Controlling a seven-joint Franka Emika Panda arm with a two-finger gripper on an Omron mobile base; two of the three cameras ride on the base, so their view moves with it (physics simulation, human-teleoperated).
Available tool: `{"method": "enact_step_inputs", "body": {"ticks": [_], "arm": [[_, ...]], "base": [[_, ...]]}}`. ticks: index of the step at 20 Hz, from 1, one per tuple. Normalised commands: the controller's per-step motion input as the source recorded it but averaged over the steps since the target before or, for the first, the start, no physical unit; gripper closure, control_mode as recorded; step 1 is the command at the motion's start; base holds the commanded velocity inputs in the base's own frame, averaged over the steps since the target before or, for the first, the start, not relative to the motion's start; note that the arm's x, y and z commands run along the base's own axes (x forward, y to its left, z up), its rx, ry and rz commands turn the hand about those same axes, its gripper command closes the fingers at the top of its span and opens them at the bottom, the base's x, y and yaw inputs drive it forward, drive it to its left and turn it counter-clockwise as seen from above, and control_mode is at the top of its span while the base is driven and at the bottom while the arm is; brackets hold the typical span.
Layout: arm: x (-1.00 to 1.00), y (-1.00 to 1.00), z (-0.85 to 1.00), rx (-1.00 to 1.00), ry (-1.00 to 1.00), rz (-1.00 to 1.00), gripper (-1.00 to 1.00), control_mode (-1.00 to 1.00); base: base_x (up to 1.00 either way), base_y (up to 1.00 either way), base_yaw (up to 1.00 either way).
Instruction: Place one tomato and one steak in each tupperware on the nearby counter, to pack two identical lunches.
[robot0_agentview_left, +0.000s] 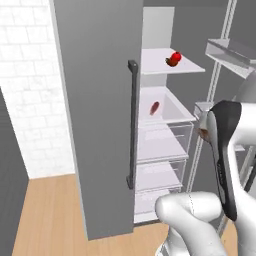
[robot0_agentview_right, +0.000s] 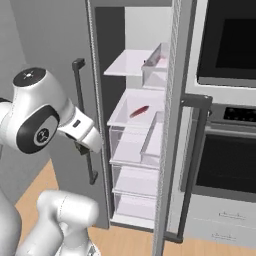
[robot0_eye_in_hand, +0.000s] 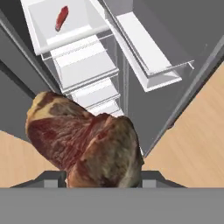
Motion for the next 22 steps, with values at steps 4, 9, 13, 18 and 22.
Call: {"method": "enact_step_inputs", "body": {"ticks": [4, 9, 13, 18, 22], "arm": [[0.0, 0.0, 0.0, 0.0, 0.0, 0.0, 1.0, 1.0], [0.0, 0.0, 0.0, 0.0, 0.0, 0.0, 1.0, 1.0], [0.0, 0.0, 0.0, 0.0, 0.0, 0.0, 1.0, 1.0], [0.0, 0.0, 0.0, 0.0, 0.0, 0.0, 1.0, 1.0], [0.0, 0.0, 0.0, 0.0, 0.0, 0.0, 1.0, 1.0]], "base": [[-0.89, 0.04, 0.0], [-0.53, -0.46, -0.18], [-0.03, -0.83, -0.42], [0.02, -0.76, -0.52], [0.0, -0.74, -0.48]]}}
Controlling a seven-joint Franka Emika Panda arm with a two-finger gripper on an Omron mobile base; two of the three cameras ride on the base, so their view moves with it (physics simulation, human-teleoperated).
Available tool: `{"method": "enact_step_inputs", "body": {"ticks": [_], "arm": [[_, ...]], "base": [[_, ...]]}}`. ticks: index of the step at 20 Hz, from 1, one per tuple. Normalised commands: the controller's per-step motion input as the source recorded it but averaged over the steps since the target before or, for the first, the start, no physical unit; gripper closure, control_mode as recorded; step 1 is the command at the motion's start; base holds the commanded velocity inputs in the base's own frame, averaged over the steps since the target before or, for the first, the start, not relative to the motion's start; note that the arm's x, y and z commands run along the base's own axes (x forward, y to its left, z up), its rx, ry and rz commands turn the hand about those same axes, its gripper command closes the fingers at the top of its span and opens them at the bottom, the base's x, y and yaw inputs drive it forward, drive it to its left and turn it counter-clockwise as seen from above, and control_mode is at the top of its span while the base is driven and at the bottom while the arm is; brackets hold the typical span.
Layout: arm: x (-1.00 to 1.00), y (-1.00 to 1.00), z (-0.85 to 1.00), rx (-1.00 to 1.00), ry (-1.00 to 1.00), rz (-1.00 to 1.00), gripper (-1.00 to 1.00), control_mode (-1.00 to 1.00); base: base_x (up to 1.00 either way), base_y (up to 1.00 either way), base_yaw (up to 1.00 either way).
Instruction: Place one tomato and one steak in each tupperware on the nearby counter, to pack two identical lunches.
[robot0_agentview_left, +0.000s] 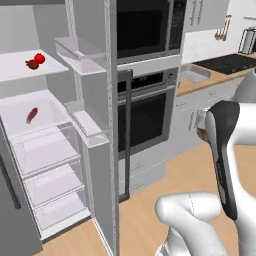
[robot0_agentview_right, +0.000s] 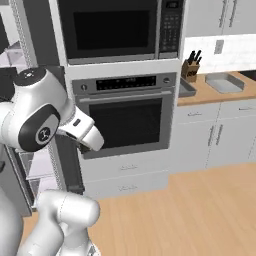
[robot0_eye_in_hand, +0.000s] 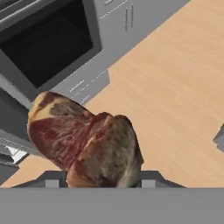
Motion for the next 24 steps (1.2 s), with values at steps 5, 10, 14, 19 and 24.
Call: {"method": "enact_step_inputs", "body": {"ticks": [5, 10, 14, 19, 24], "arm": [[0.0, 0.0, 0.0, 0.0, 0.0, 0.0, 1.0, 1.0], [0.0, 0.0, 0.0, 0.0, 0.0, 0.0, 1.0, 1.0], [0.0, 0.0, 0.0, 0.0, 0.0, 0.0, 1.0, 1.0], [0.0, 0.0, 0.0, 0.0, 0.0, 0.0, 1.0, 1.0], [0.0, 0.0, 0.0, 0.0, 0.0, 0.0, 1.0, 1.0]], "base": [[0.34, -0.51, -0.37], [0.86, -0.29, -0.21], [1.0, -0.2, -0.14], [1.0, -0.25, -0.05], [1.0, -0.35, 0.0]]}}
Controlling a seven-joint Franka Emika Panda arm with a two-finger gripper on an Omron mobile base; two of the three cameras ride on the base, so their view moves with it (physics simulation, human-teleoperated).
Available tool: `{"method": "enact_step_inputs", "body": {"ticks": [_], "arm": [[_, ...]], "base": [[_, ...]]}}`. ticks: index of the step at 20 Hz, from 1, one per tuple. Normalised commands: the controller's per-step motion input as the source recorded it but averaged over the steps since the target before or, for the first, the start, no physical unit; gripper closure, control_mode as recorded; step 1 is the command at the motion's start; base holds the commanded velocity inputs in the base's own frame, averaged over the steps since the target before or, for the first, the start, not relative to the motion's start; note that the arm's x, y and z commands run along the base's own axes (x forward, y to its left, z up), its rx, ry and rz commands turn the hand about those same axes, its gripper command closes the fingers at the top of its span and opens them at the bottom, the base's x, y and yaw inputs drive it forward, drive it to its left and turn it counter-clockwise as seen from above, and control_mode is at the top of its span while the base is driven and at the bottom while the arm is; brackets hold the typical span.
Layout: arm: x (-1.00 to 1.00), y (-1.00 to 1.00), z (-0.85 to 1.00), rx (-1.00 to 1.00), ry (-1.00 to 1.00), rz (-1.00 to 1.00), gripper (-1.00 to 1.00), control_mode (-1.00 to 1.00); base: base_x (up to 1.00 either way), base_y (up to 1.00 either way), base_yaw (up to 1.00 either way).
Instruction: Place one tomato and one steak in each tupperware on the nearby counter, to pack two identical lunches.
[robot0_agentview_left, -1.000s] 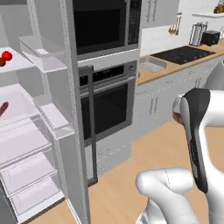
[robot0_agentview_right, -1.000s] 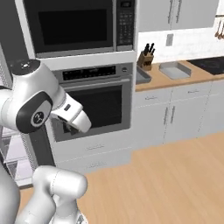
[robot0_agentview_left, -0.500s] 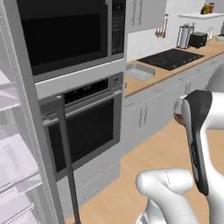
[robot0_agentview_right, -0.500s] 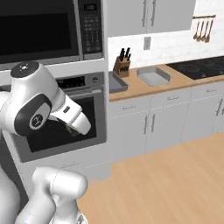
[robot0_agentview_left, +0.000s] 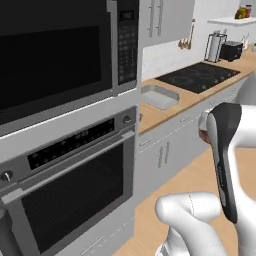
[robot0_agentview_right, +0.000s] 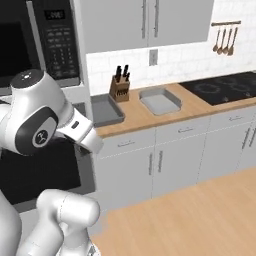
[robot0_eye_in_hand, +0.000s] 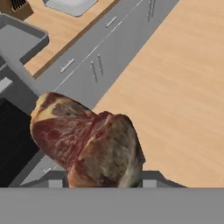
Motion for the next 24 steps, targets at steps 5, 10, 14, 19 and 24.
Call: {"method": "enact_step_inputs", "body": {"ticks": [5, 10, 14, 19, 24], "arm": [[0.0, 0.0, 0.0, 0.0, 0.0, 0.0, 1.0, 1.0], [0.0, 0.0, 0.0, 0.0, 0.0, 0.0, 1.0, 1.0], [0.0, 0.0, 0.0, 0.0, 0.0, 0.0, 1.0, 1.0], [0.0, 0.0, 0.0, 0.0, 0.0, 0.0, 1.0, 1.0], [0.0, 0.0, 0.0, 0.0, 0.0, 0.0, 1.0, 1.0]], "base": [[1.0, -0.48, 0.0], [0.94, -0.52, 0.18], [0.81, -0.19, 0.41], [0.64, 0.0, 0.49], [0.5, -0.2, 0.49]]}}
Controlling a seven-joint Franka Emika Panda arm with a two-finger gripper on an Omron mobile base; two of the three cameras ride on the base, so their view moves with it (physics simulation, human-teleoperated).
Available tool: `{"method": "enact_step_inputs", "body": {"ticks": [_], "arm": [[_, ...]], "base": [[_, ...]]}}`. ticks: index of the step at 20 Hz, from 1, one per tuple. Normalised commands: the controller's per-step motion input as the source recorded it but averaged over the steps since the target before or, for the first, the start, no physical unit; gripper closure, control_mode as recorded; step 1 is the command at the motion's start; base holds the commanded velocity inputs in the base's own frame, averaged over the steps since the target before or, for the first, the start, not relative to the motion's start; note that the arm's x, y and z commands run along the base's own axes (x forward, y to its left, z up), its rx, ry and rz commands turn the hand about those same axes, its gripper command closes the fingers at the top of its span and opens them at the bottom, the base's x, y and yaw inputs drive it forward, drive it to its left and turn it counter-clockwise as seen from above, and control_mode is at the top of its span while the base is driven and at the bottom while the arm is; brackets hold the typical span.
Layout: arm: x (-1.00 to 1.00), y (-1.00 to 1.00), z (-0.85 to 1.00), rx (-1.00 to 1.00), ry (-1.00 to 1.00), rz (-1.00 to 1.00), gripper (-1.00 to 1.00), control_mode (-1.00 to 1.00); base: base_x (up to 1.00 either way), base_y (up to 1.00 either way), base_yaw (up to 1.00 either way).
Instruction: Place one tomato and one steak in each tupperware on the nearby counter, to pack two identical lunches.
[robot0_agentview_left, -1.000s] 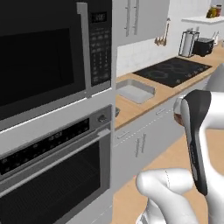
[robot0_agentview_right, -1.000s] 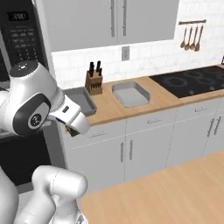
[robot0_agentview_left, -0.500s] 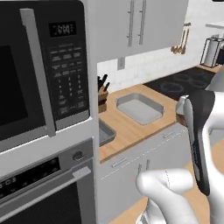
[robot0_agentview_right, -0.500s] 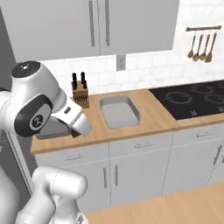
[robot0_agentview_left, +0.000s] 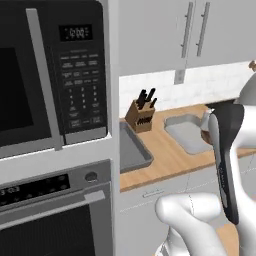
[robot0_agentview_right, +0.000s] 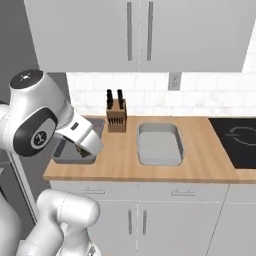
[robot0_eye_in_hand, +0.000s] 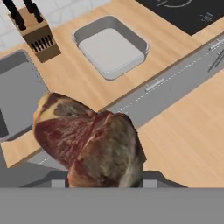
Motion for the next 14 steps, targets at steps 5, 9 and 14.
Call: {"method": "enact_step_inputs", "body": {"ticks": [5, 9, 14], "arm": [[0.0, 0.0, 0.0, 0.0, 0.0, 0.0, 1.0, 1.0], [0.0, 0.0, 0.0, 0.0, 0.0, 0.0, 1.0, 1.0], [0.0, 0.0, 0.0, 0.0, 0.0, 0.0, 1.0, 1.0]], "base": [[0.55, -0.27, 0.5], [0.69, -0.47, 0.54], [0.65, -0.46, 0.53]]}}
